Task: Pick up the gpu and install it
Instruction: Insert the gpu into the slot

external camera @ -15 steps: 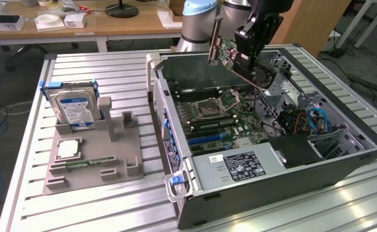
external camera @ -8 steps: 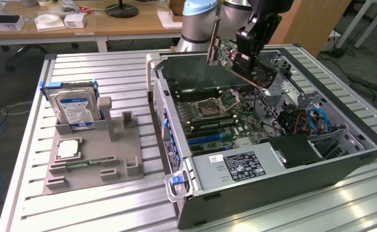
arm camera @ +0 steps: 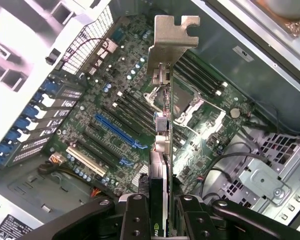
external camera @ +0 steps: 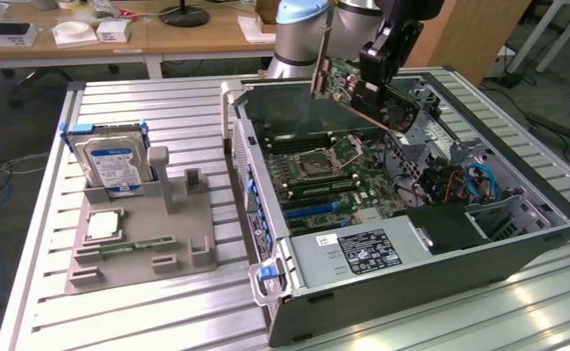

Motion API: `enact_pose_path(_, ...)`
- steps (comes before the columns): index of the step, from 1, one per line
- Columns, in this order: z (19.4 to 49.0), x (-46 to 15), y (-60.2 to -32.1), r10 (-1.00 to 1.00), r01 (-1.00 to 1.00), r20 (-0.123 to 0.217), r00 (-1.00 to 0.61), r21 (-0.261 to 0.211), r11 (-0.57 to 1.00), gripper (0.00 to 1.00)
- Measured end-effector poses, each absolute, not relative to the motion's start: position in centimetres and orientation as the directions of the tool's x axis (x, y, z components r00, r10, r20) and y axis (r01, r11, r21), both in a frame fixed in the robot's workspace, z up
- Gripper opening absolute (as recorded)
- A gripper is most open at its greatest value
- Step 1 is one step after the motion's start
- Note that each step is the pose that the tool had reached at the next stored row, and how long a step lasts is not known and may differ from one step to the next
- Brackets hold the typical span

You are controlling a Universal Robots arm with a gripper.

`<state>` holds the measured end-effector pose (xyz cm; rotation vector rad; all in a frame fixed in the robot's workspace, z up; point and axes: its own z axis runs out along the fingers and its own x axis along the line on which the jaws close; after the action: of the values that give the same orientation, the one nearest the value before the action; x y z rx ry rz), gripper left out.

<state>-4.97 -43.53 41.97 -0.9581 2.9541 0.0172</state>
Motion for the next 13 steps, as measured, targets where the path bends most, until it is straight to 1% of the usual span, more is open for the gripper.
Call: enact_pose_path(13,41.97,-5.01,-43.61,-0.661,-0.661,-0.038,-0.75,0.0,0.75,0.27)
